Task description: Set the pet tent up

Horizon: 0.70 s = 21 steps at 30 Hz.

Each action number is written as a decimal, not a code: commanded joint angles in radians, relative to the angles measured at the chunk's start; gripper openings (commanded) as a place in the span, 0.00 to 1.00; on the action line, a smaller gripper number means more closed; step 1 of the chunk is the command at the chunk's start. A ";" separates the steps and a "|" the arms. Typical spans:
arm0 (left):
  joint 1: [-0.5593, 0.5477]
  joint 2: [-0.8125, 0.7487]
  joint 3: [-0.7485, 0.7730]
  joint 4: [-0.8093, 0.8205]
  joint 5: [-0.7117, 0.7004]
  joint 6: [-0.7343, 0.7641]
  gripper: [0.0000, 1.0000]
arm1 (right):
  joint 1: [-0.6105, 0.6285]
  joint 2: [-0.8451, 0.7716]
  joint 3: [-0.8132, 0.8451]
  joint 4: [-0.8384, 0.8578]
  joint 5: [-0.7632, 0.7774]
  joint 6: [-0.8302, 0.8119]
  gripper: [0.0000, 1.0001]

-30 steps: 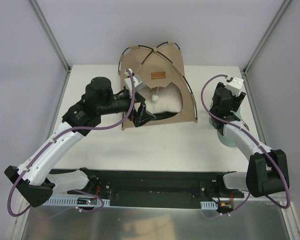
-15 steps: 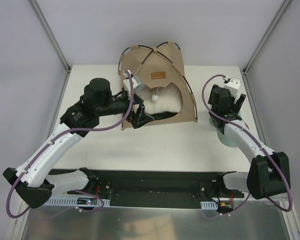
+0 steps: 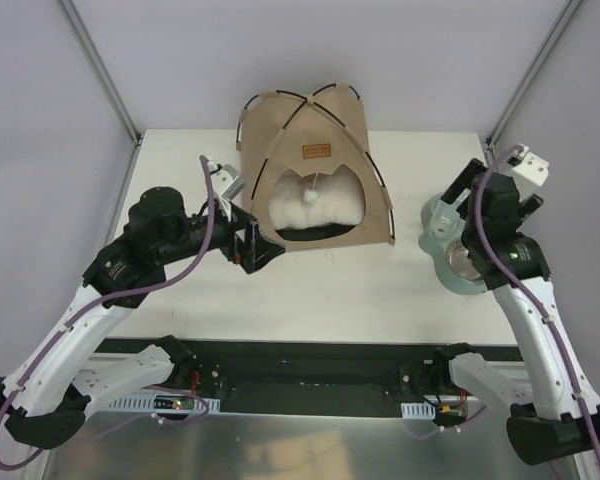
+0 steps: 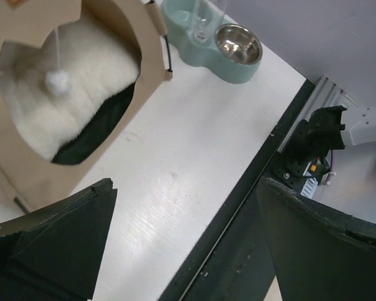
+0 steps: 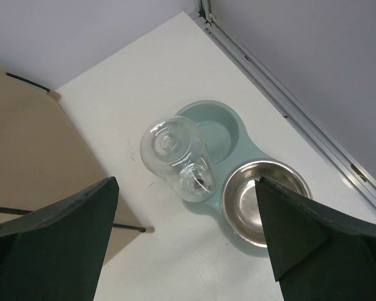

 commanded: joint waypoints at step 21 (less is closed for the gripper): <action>-0.009 -0.469 0.096 -0.870 -0.768 -0.463 0.98 | -0.002 -0.341 0.688 -1.026 0.049 0.351 0.99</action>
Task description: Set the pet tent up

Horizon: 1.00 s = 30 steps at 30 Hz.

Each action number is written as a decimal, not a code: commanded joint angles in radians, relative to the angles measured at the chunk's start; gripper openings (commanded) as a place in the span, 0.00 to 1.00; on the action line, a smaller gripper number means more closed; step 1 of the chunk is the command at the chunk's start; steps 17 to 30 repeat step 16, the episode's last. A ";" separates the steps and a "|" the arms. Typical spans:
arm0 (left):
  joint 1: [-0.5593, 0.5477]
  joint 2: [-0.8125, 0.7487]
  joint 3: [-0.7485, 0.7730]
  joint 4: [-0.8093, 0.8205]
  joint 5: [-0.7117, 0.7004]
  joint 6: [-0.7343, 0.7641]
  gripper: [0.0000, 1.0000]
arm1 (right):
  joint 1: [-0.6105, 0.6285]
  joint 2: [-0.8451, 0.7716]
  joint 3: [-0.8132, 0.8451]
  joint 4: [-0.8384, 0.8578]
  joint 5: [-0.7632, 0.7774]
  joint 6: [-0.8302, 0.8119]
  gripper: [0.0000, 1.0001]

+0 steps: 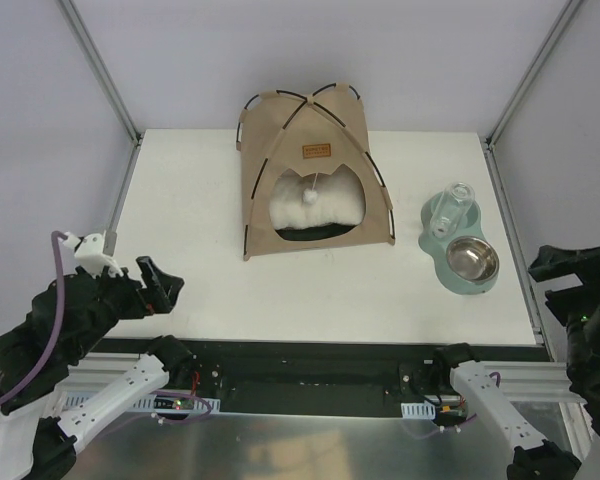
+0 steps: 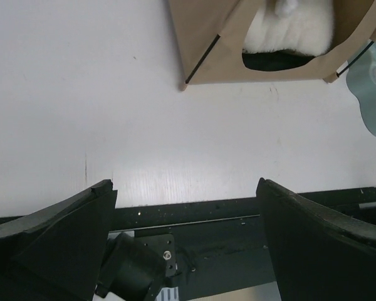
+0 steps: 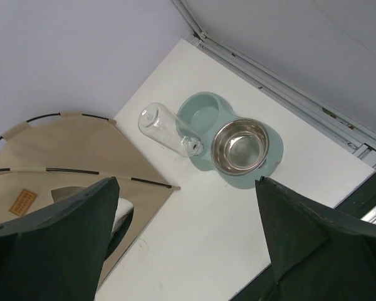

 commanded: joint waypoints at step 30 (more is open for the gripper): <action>-0.009 -0.031 0.152 -0.270 -0.009 -0.081 0.96 | 0.004 -0.133 0.046 -0.065 -0.038 -0.070 0.99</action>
